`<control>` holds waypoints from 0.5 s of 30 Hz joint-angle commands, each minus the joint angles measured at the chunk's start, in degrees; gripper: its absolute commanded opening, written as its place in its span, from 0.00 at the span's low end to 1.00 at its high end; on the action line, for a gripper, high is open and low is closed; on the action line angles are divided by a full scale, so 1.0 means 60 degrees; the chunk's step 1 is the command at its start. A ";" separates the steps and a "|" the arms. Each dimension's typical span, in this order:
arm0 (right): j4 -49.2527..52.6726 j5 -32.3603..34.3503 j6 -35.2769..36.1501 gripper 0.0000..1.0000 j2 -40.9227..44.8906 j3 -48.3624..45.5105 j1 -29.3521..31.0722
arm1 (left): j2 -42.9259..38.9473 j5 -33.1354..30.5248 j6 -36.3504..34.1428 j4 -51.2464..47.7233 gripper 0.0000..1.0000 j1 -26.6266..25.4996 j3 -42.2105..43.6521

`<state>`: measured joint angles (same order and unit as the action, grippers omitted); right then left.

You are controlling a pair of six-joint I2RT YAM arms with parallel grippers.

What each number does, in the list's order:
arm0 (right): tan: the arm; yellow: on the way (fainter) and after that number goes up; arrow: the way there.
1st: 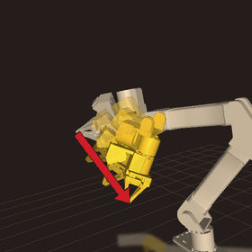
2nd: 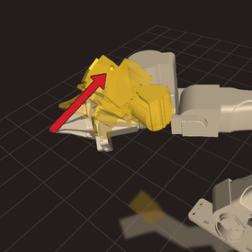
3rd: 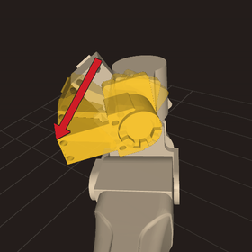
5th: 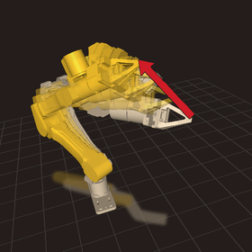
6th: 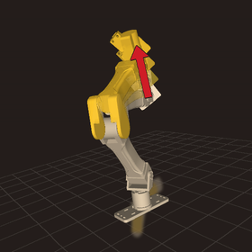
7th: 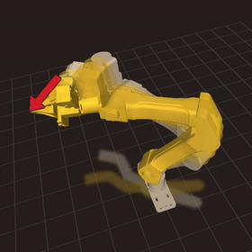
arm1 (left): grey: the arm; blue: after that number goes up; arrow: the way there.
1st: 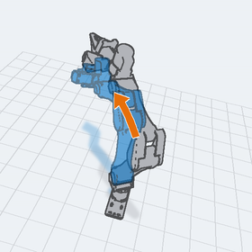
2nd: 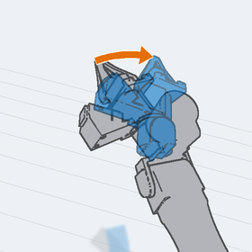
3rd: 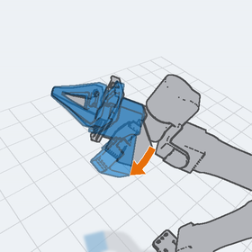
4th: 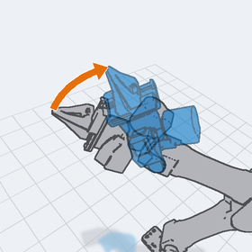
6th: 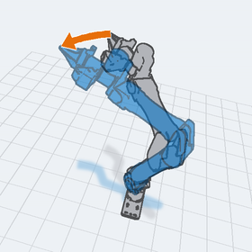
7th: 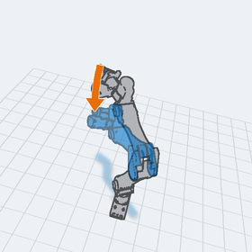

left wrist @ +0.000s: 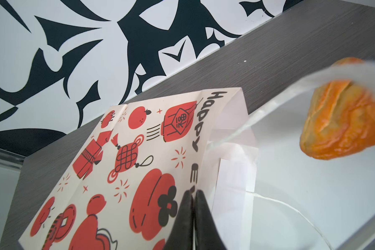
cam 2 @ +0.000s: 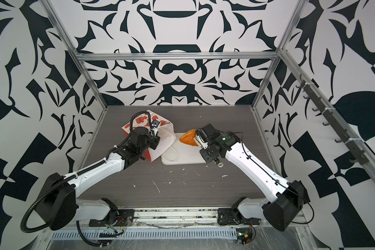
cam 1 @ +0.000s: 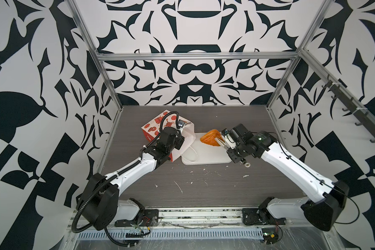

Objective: Take the fake bread out of the paper bag
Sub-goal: 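Lower the bread onto the white tray and open the tongs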

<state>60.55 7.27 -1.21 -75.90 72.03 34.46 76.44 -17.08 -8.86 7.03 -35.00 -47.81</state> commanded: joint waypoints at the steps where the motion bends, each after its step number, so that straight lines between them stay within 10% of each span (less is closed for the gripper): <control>1: -0.0410 -0.0382 -0.0239 0.16 -0.0541 0.0266 -0.0422 | -0.0496 -0.0176 0.0144 0.0181 0.09 0.0048 0.0266; 15: -0.0870 -0.1275 -0.0554 0.16 -0.1964 0.0655 -0.1729 | -0.0934 0.0037 0.0328 0.0425 0.09 0.0048 0.0622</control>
<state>56.40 0.71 -3.07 -87.79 73.56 24.73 71.26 -16.97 -7.88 7.66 -34.98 -44.60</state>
